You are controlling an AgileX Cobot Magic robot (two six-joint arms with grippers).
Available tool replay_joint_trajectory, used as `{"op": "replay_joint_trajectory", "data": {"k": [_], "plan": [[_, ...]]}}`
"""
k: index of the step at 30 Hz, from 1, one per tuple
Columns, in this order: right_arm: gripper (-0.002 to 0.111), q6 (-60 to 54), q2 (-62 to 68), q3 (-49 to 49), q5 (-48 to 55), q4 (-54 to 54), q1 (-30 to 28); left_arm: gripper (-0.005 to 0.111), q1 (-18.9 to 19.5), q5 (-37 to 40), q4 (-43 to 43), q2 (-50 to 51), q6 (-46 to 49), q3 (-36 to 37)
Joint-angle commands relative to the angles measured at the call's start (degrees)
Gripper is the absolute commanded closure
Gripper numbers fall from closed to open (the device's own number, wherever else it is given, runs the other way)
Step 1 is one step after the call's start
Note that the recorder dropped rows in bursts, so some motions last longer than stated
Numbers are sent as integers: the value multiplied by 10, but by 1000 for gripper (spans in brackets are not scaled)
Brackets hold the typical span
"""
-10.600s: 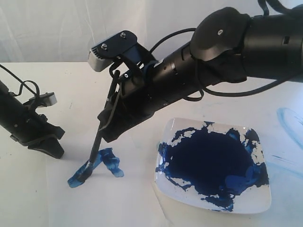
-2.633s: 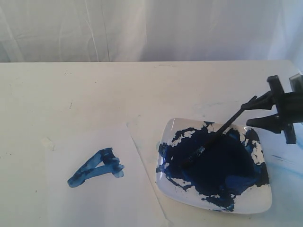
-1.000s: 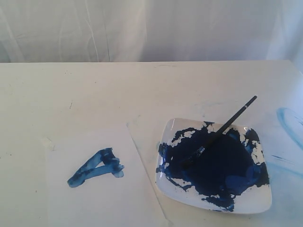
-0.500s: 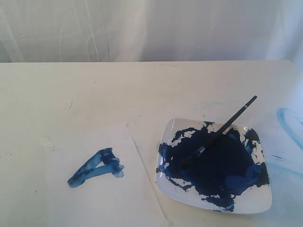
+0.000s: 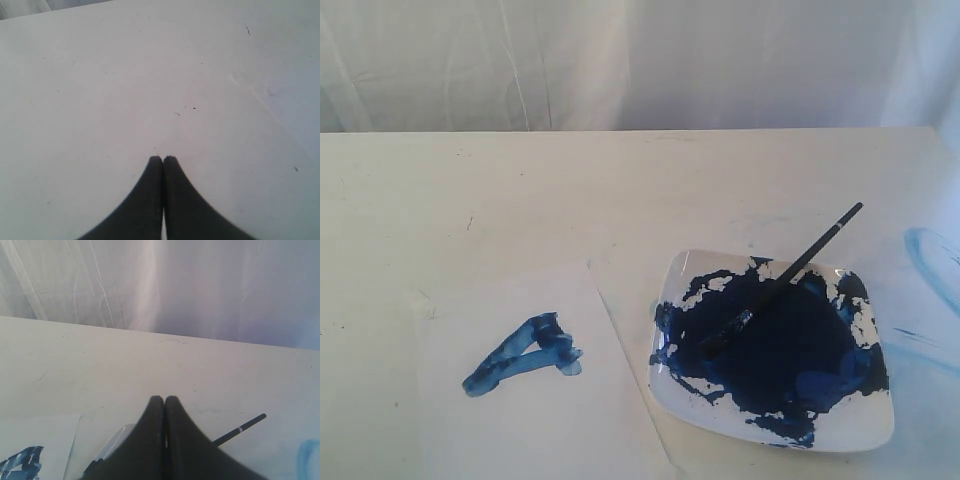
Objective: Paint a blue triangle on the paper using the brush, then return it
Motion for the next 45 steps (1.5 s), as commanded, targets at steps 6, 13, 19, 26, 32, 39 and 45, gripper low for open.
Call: {"op": "replay_joint_trajectory", "data": {"k": [6,13,19,26,32,39,45], "plan": [[108,-2,-3,4,-2,-1,0,107,1,-2,-6,-3,0,3],[108,-2,-10,4,-16,-5,23,107,1,-2,-6,-3,0,3],[108,-2,-61,4,-20,-5,88,107,1,-2,-6,-3,0,3],[108,-2,-165,4,-20,-5,114,107,1,0,-6,-3,2,3],[108,55,-233,4,-15,15,114,107,1,0,-6,-3,2,3],[108,189,-250,26,-31,45,125,107,1,0,-6,-3,2,3],[108,401,-258,85,-155,87,133,107,1,0,-6,-3,2,3]]}}
